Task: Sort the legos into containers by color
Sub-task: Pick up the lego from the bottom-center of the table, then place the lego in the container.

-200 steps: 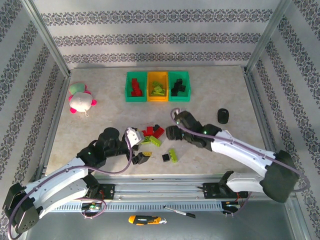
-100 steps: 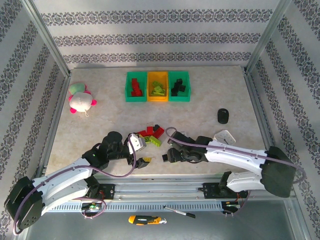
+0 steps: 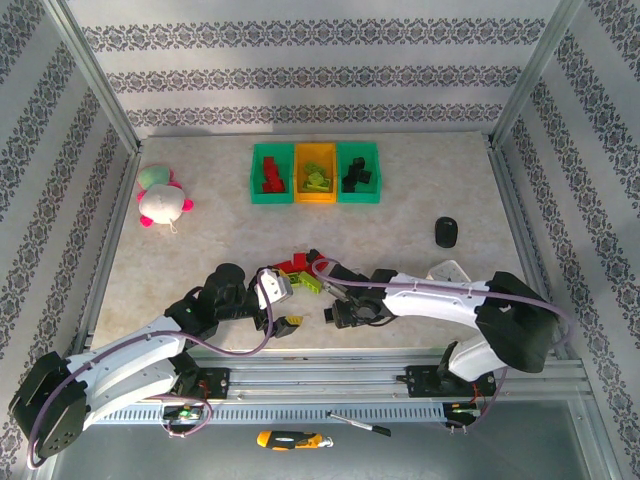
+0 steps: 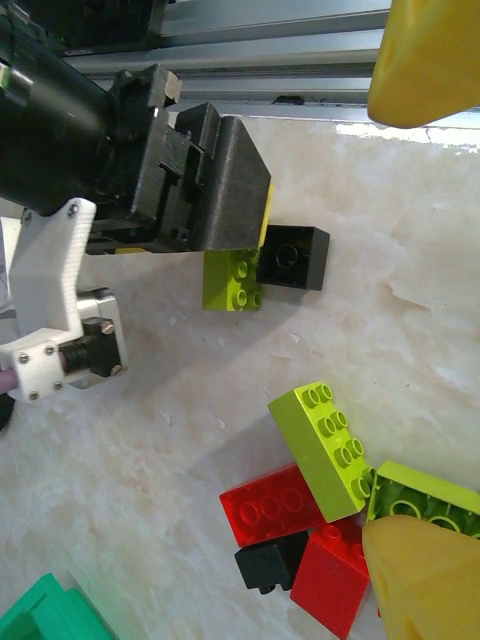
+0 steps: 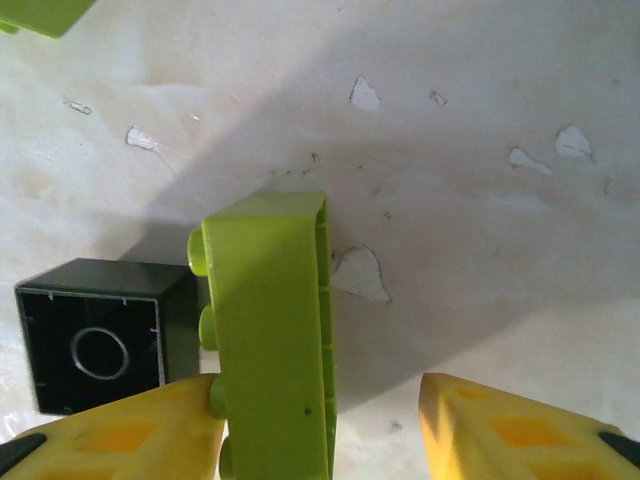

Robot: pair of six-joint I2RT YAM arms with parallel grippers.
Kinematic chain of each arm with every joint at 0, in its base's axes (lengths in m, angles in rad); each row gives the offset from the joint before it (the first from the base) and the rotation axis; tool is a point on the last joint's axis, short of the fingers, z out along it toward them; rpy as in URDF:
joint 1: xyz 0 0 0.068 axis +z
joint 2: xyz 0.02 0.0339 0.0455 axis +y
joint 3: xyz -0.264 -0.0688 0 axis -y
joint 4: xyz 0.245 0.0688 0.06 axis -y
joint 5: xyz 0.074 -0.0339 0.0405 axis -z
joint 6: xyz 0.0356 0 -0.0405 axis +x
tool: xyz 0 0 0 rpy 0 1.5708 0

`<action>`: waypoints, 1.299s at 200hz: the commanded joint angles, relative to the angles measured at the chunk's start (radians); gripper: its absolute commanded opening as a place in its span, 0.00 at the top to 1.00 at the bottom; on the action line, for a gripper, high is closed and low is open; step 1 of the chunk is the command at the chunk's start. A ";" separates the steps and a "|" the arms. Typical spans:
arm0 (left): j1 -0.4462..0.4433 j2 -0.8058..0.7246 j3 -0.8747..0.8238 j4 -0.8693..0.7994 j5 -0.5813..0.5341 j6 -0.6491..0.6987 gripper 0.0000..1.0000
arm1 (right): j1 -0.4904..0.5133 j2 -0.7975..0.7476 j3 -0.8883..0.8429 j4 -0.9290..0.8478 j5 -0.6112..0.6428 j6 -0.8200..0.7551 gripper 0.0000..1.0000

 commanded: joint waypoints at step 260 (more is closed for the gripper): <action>0.004 -0.020 -0.039 0.189 -0.107 -0.171 0.01 | -0.432 0.557 0.930 0.235 0.020 -0.354 0.82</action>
